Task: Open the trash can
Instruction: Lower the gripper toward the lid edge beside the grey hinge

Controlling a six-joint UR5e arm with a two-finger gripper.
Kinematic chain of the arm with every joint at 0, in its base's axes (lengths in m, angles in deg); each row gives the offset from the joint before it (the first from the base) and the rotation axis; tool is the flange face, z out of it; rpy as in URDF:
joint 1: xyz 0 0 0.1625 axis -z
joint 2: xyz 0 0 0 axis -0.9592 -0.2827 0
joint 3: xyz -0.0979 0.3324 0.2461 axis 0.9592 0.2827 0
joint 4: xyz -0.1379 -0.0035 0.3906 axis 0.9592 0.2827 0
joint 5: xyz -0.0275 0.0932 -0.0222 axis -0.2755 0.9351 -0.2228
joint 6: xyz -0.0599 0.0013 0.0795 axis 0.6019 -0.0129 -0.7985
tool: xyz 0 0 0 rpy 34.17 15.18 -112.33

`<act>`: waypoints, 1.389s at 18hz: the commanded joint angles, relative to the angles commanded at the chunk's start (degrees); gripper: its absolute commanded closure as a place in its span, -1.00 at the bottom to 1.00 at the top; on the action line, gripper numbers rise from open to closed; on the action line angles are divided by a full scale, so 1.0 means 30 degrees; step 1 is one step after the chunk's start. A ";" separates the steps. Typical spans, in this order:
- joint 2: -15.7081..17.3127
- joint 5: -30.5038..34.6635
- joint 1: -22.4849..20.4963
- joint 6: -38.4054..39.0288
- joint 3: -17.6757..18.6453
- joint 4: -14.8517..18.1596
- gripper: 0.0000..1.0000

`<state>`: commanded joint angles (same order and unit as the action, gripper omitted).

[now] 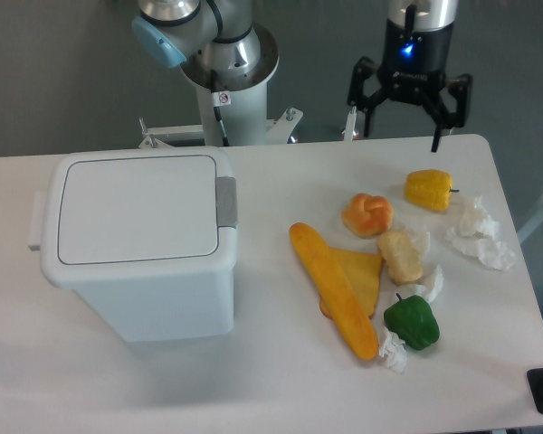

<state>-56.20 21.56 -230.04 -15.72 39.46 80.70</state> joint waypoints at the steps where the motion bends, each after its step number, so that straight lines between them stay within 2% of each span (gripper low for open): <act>1: -0.0117 -0.0029 0.0206 0.0791 -0.0148 -0.0029 -1.00; 6: -0.0294 -0.1346 0.0384 0.5683 -0.0208 -0.0117 -1.00; 9: -0.0412 -0.2019 0.0911 0.7034 -0.0149 -0.0117 -1.00; 14: -0.0412 -0.3718 0.0911 1.0051 -0.0149 -0.0146 -1.00; 19: -0.0441 -0.3984 0.1144 1.0788 -0.0178 -0.0176 -1.00; 25: -0.0938 -0.3955 0.2256 1.2049 -0.0178 -0.0965 -1.00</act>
<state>-59.01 9.69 -223.27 20.43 38.92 77.81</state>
